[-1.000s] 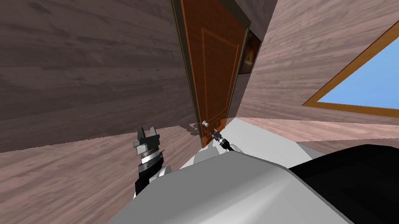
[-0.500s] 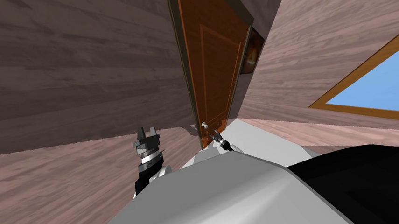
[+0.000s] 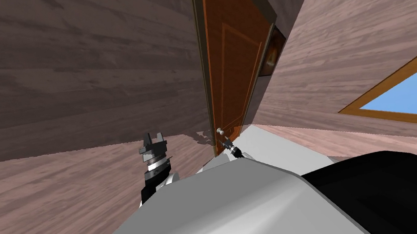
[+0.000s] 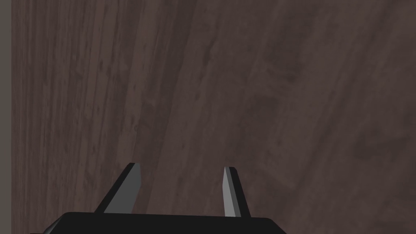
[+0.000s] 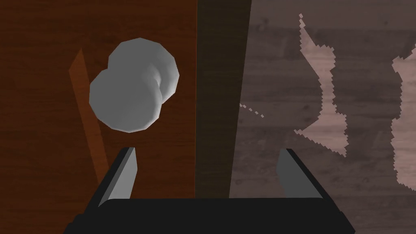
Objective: Pull the door open
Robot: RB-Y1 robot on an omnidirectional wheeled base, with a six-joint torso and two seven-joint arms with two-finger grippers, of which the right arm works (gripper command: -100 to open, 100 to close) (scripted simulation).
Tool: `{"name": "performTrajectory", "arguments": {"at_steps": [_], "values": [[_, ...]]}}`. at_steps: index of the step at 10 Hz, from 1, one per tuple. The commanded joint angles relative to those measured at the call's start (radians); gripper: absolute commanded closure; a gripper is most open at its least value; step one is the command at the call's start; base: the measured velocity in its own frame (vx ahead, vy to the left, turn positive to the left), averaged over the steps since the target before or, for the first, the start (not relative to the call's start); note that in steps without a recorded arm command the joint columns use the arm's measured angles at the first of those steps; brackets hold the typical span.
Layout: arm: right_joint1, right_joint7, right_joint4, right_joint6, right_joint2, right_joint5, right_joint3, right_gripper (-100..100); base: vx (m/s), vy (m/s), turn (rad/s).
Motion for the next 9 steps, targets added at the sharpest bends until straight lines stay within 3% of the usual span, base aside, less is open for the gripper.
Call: {"name": "performTrajectory", "arguments": {"at_steps": [1,3,7,8,9], "values": [[0.017,0.006,-0.018,0.004,-0.005,-0.014,0.006,-100,0.166,0.145,0.046],[0.038,0.013,-0.037,0.006,-0.010,-0.030,0.013,-100,0.205,0.021,0.045],[0.065,0.019,-0.057,0.008,-0.012,-0.042,0.024,-100,0.139,-0.089,0.010],[0.065,0.019,-0.057,0.008,-0.012,-0.042,0.024,100,-0.028,0.010,-0.002],[0.065,0.019,-0.057,0.008,-0.012,-0.042,0.024,100,-0.019,0.012,-0.009]]}}
